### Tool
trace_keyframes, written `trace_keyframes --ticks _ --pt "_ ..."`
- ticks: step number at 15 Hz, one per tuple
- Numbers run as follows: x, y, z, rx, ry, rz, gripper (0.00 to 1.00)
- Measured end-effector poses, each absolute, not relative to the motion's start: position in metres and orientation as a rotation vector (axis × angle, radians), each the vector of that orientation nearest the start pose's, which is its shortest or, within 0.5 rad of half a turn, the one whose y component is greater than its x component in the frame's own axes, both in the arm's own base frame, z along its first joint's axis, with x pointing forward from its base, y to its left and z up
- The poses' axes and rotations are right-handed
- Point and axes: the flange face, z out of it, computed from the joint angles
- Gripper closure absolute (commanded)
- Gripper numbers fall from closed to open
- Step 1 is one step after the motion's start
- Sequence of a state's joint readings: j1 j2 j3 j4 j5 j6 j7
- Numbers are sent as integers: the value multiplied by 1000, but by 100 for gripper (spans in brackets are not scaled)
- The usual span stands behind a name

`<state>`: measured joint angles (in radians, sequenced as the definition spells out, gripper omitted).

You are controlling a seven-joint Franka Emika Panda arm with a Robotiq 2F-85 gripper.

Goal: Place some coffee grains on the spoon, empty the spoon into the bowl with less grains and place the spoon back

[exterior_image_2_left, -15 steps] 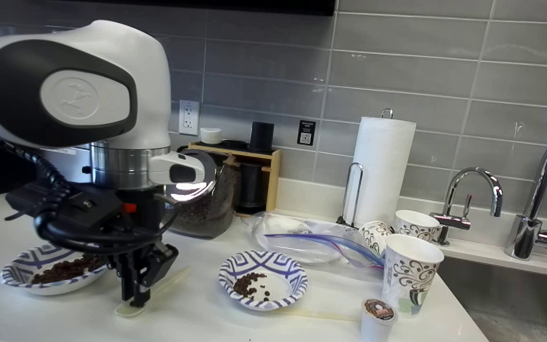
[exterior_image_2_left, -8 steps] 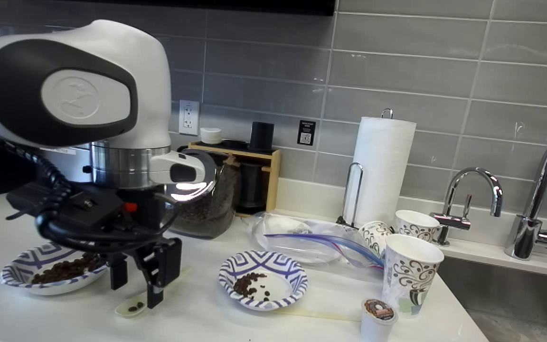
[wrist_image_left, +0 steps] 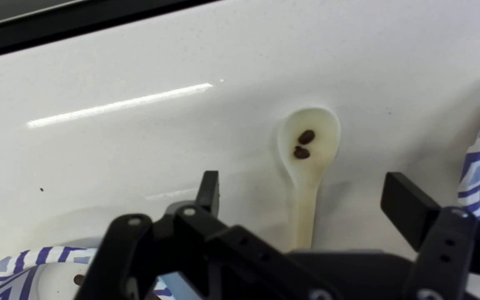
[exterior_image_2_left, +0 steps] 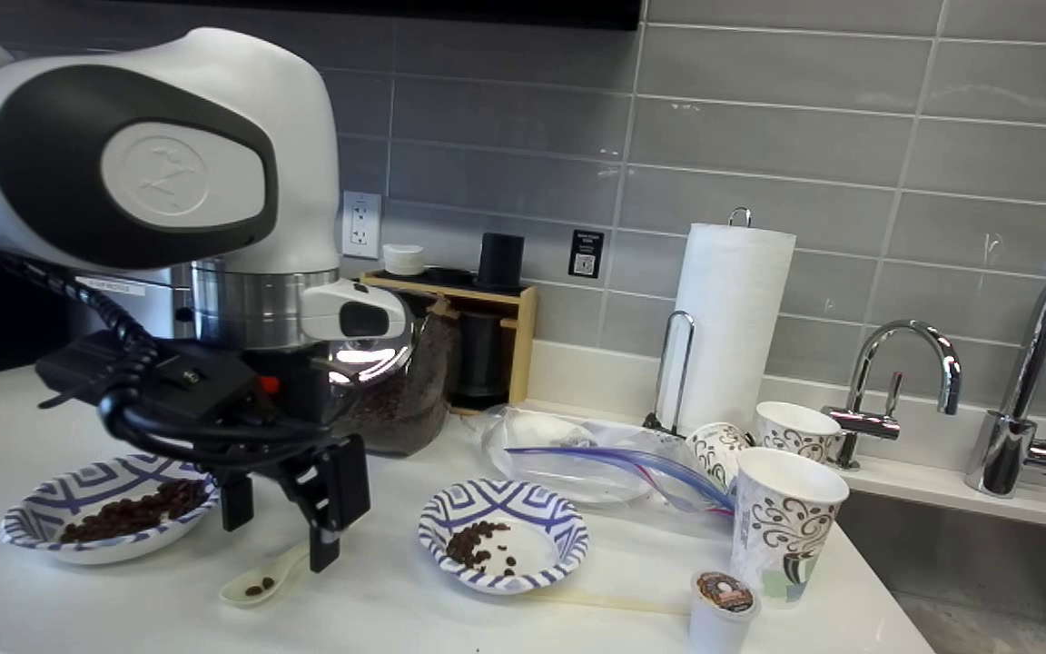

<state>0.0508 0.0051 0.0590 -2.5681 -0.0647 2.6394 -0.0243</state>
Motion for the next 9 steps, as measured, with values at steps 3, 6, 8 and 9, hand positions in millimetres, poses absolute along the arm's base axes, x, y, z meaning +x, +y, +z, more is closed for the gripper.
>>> trace_keyframes --ticks 3,6,8,9 --pt "452 52 269 -3155 -301 -108 0" --pt "453 51 269 -3152 -290 -108 0" --pt "457 50 269 -3141 -251 -114 0" --pt "461 50 269 -3136 -235 -117 0"
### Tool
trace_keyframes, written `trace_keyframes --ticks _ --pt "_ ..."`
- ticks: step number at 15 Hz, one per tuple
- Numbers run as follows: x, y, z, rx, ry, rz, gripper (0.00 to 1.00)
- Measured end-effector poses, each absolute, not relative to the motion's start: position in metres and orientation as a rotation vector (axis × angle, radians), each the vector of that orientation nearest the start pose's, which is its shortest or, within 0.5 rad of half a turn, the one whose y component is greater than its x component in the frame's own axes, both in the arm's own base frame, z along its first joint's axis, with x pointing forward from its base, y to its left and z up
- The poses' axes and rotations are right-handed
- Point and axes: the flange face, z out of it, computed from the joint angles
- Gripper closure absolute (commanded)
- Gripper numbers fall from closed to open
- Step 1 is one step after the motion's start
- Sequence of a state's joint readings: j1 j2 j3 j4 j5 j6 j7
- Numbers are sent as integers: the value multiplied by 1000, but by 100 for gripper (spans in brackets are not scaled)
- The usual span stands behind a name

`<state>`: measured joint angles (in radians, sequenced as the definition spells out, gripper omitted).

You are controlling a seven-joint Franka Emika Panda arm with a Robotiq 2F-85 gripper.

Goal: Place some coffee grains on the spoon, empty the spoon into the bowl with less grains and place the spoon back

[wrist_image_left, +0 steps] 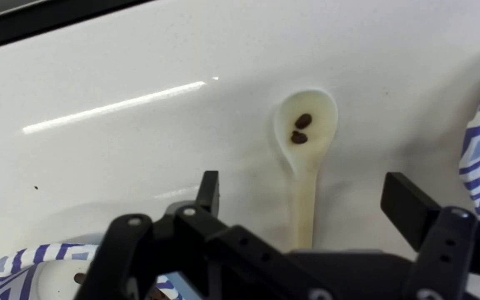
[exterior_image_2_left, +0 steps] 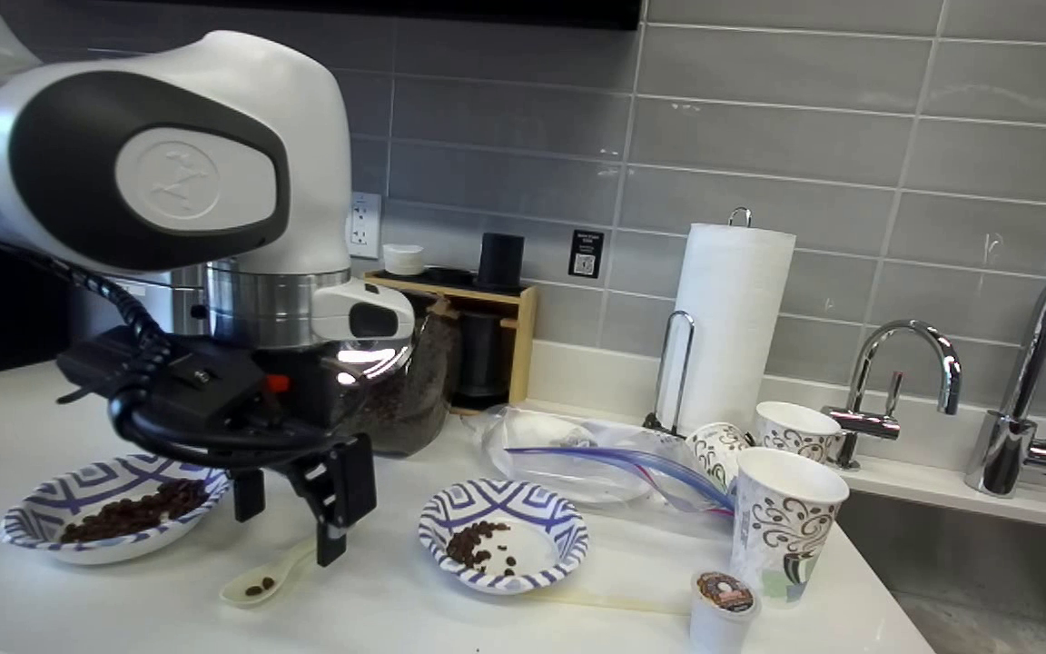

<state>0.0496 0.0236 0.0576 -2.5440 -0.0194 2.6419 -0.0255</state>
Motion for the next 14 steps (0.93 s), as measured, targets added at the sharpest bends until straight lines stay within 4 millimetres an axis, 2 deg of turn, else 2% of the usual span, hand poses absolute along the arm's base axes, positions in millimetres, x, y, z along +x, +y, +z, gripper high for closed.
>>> trace_keyframes --ticks 4,9,11,12,14 --pt "479 52 266 -3127 -214 -124 0" --pt "500 59 252 -3121 -225 -107 1" --pt "504 63 246 -3118 -236 -97 8" --pt "506 65 244 -3116 -241 -92 18" --pt "508 68 241 -3114 -246 -80 15"
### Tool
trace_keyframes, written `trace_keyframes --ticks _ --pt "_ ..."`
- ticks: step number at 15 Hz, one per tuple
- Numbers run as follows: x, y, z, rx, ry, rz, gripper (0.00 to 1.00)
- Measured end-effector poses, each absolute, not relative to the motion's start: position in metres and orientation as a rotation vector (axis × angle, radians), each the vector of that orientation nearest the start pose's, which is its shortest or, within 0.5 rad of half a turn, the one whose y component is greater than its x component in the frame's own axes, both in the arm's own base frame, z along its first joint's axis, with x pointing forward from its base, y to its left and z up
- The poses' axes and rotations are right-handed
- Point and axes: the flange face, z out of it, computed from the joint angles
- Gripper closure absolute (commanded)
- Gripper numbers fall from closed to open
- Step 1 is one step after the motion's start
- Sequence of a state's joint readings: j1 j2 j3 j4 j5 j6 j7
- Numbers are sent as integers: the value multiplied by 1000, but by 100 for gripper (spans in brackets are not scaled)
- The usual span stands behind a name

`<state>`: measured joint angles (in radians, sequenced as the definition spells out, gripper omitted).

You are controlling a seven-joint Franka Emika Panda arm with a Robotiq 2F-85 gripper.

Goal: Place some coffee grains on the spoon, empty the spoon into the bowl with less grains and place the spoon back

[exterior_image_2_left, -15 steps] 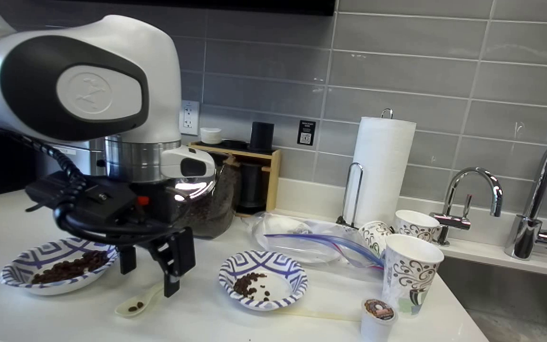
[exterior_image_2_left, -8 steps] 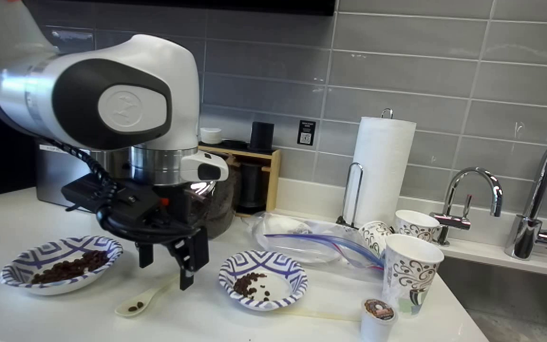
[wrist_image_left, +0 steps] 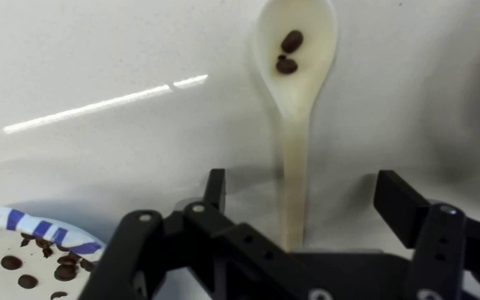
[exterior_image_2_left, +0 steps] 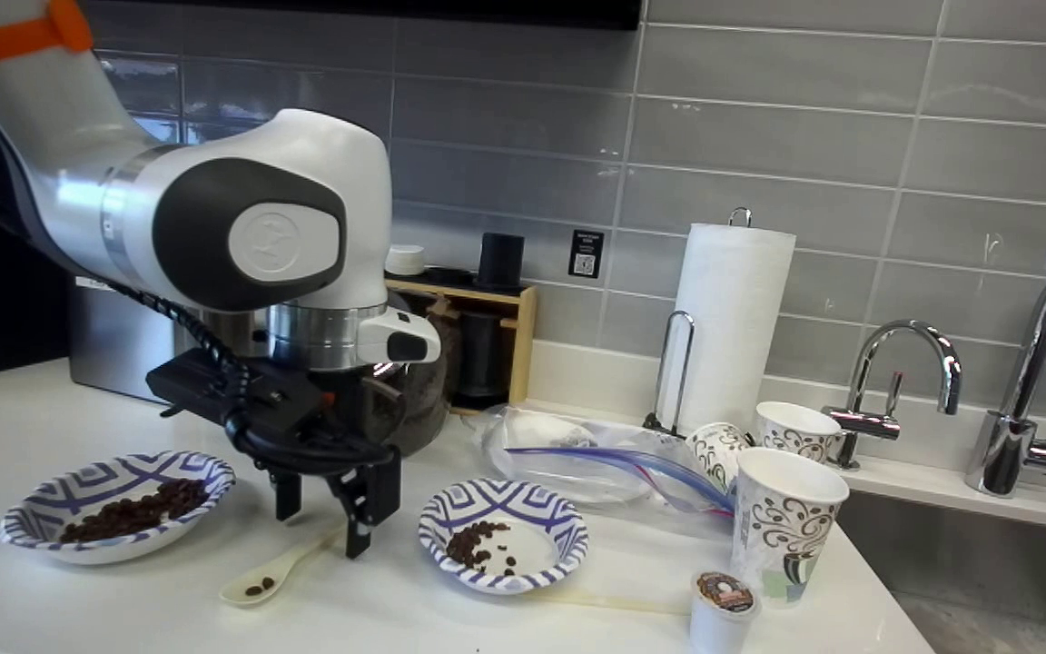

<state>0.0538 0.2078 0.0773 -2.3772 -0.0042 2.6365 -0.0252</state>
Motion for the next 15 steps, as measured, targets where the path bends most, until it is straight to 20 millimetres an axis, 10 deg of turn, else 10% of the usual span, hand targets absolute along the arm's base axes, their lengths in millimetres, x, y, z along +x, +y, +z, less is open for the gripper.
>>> trace_keyframes --ticks 15 --pt "507 67 243 -3119 -245 19 39"
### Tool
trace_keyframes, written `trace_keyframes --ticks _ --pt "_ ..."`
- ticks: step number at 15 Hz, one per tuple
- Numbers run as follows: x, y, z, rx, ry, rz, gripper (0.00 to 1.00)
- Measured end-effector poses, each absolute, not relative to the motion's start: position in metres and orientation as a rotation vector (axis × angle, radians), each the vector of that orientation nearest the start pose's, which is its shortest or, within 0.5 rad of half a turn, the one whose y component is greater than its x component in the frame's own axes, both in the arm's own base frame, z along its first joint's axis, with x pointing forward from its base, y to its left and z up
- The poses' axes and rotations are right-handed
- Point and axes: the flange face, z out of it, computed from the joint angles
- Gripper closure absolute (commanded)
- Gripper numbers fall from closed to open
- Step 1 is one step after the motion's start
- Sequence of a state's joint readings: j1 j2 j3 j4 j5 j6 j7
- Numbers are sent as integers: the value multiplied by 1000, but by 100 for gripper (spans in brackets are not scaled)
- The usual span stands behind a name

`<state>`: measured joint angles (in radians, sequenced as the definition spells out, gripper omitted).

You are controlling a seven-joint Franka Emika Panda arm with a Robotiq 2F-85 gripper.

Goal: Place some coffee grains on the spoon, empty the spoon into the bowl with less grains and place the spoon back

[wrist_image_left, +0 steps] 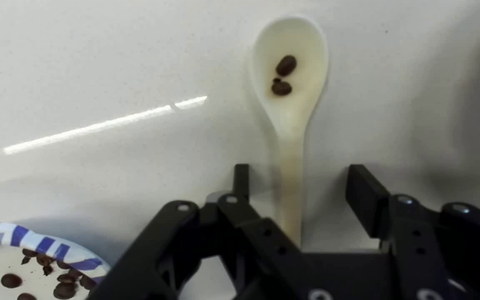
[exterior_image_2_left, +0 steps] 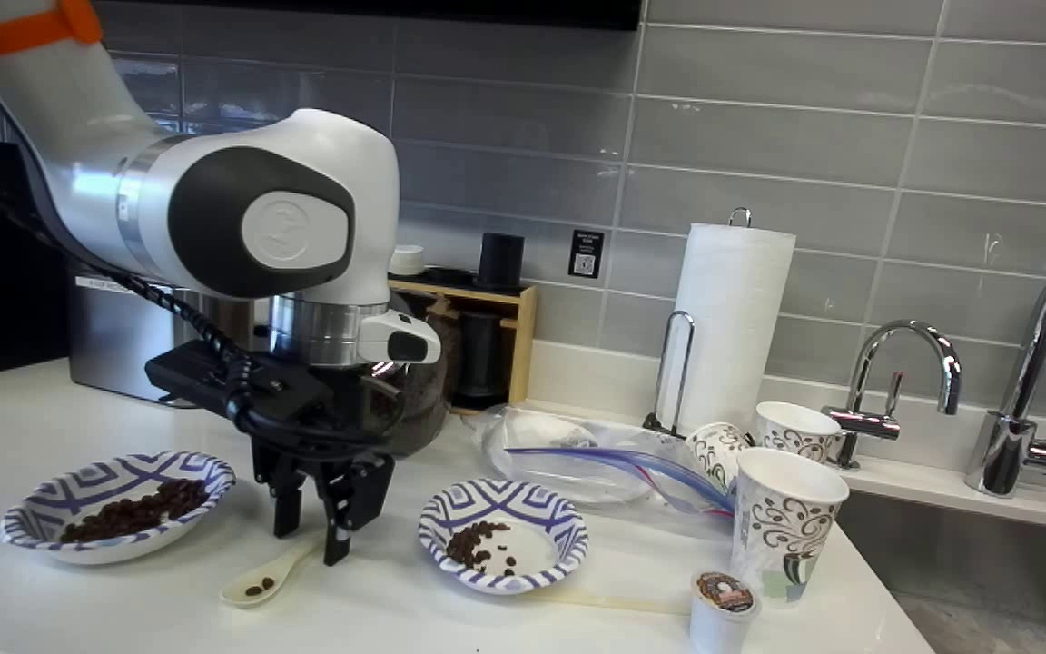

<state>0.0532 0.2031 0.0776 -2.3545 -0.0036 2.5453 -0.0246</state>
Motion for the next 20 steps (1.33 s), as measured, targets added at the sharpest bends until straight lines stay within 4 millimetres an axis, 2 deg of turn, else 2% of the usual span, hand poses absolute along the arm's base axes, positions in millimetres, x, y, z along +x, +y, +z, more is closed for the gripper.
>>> trace_keyframes --ticks 2,3,4,8,9,20 --pt "507 67 244 -3119 -244 23 42" --pt "507 67 244 -3119 -243 25 49" --pt "507 67 244 -3120 -241 26 63" --pt "507 64 246 -3122 -230 38 95" --pt "507 64 247 -3123 -227 42 99" --pt "506 62 248 -3124 -221 79 97"
